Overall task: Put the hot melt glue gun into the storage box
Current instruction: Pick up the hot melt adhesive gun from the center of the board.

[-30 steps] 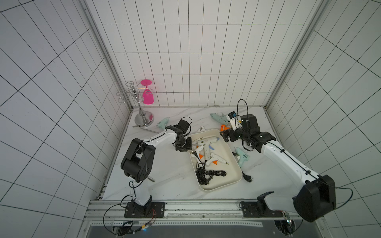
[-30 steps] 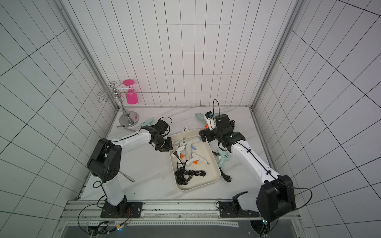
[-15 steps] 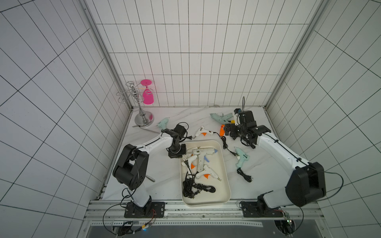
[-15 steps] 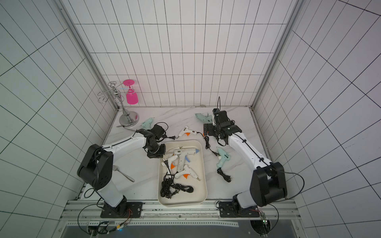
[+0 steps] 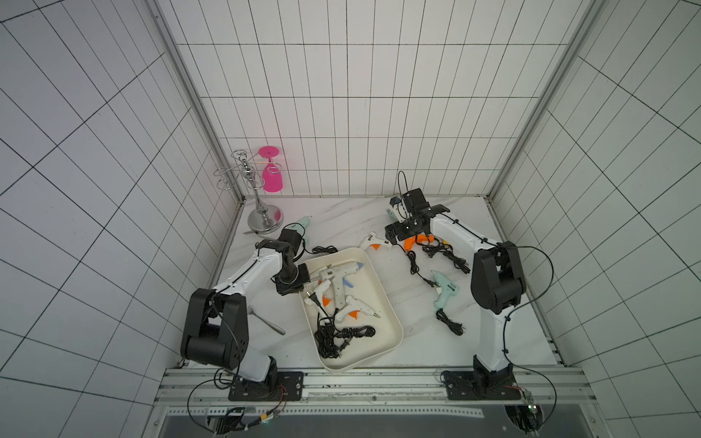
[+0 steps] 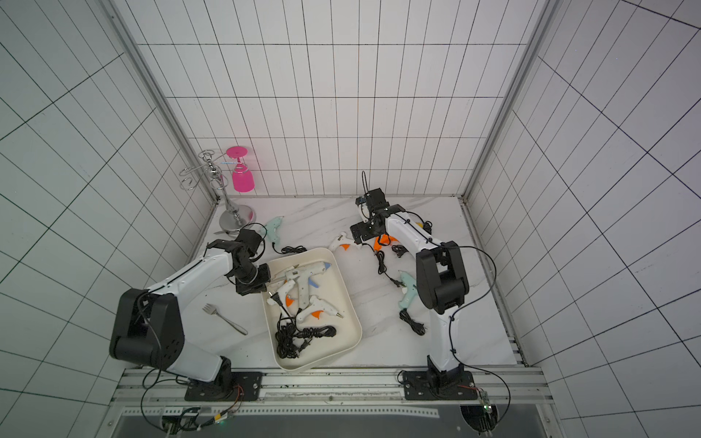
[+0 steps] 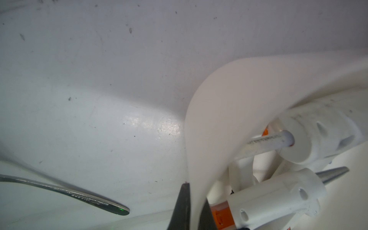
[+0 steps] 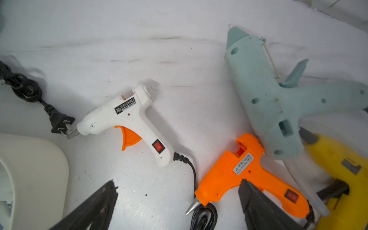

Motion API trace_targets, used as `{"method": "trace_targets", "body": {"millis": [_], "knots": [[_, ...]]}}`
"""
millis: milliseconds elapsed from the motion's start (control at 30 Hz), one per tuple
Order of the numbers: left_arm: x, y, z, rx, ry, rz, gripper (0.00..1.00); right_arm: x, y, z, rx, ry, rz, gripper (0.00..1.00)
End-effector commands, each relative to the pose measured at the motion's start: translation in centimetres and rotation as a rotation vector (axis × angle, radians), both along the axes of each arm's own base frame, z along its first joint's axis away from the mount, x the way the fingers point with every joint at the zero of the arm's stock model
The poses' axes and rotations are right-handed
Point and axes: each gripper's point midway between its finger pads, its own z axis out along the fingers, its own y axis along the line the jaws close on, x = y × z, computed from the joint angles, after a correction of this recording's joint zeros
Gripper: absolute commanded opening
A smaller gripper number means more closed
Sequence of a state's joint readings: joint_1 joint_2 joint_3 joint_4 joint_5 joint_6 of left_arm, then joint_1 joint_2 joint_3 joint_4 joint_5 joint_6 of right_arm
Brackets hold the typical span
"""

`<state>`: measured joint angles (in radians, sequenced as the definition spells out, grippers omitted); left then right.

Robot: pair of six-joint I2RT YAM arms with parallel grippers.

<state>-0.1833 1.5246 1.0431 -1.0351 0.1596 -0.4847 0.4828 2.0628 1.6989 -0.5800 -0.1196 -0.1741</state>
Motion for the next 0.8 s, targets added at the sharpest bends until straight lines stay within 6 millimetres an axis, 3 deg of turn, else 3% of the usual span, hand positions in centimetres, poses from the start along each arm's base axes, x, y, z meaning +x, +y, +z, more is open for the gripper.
{"method": "trace_targets", "body": {"millis": [0,300,533,767], "knots": [[0.9,-1.8,1.8,-0.096,-0.043,-0.056,0.0,0.1,-0.3,-1.0,-0.09,-0.009,0.197,0.97],[1.1,-2.4,1.5,-0.124,-0.049,-0.089,0.0,-0.3,-0.7,-4.9,-0.188,0.01,0.337,0.96],[2.1,-2.9,1.6,-0.147,-0.064,-0.102,0.0,0.6,1.9,-6.1,-0.114,0.014,0.381,0.9],[2.3,-3.4,1.8,-0.176,-0.088,-0.102,0.0,1.7,2.8,-7.6,-0.087,0.056,0.314,0.78]]}}
